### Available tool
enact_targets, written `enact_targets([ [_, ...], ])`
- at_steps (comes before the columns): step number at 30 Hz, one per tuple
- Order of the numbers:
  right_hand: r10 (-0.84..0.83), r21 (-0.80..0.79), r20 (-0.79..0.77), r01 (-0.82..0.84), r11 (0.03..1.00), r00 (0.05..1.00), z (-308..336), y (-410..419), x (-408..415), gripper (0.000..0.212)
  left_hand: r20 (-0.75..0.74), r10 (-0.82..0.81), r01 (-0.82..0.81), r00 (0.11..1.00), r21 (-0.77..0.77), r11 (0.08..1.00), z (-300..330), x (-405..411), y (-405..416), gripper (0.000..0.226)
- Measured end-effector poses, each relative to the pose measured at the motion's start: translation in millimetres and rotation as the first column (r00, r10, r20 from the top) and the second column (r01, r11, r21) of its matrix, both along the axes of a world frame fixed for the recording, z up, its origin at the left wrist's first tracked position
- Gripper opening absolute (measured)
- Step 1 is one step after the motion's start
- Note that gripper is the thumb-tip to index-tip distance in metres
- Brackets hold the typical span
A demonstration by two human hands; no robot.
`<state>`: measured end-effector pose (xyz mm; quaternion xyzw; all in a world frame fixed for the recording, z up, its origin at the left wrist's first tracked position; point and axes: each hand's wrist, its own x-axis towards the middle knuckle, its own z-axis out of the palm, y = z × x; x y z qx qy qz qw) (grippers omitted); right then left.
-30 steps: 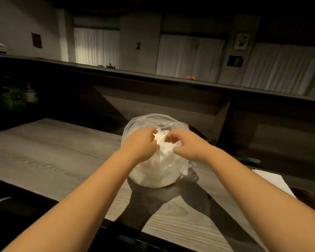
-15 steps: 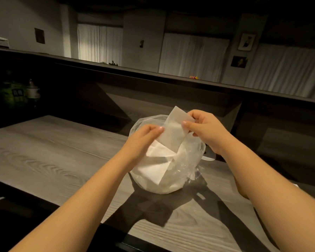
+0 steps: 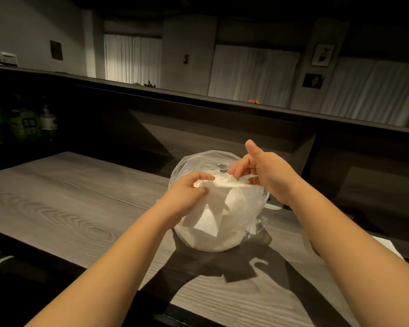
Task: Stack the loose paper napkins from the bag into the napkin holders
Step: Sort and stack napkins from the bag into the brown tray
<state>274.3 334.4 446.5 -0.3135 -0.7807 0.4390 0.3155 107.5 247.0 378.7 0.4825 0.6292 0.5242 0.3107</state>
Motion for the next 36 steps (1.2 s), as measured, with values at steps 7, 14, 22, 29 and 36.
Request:
enact_targets([
  [7, -0.026, 0.114, 0.262, -0.004, 0.993, 0.965, -16.2, 1.3, -6.6, 0.022, 0.151, -0.011, 0.006, 0.988, 0.038, 0.999, 3.3, 9.9, 3.3, 0.016],
  [14, -0.076, 0.160, 0.213, 0.042, 0.986, 0.974, -18.2, -3.0, -17.7, 0.009, 0.379, 0.012, -0.011, 0.925, -0.006, 1.000, 7.7, 11.7, 2.8, 0.032],
  [22, -0.278, 0.537, 0.275, 0.093, 0.838, 0.920, -4.5, 23.2, -25.3, 0.016, 0.288, 0.417, -0.494, 0.862, 0.293, 0.819, 15.3, -18.4, -5.6, 0.009],
  [29, -0.147, 0.464, 0.766, -0.380, 0.800, 0.626, -18.0, 29.2, -37.2, 0.072, 0.311, 0.369, -0.434, 0.876, 0.173, 0.884, 14.3, -14.3, -1.5, 0.015],
  [36, -0.208, 0.499, 0.783, -0.393, 0.772, 0.586, -15.3, 36.5, -38.3, 0.063, 0.577, 0.269, -0.348, 0.771, 0.029, 0.937, 23.7, -6.6, 0.0, 0.020],
])
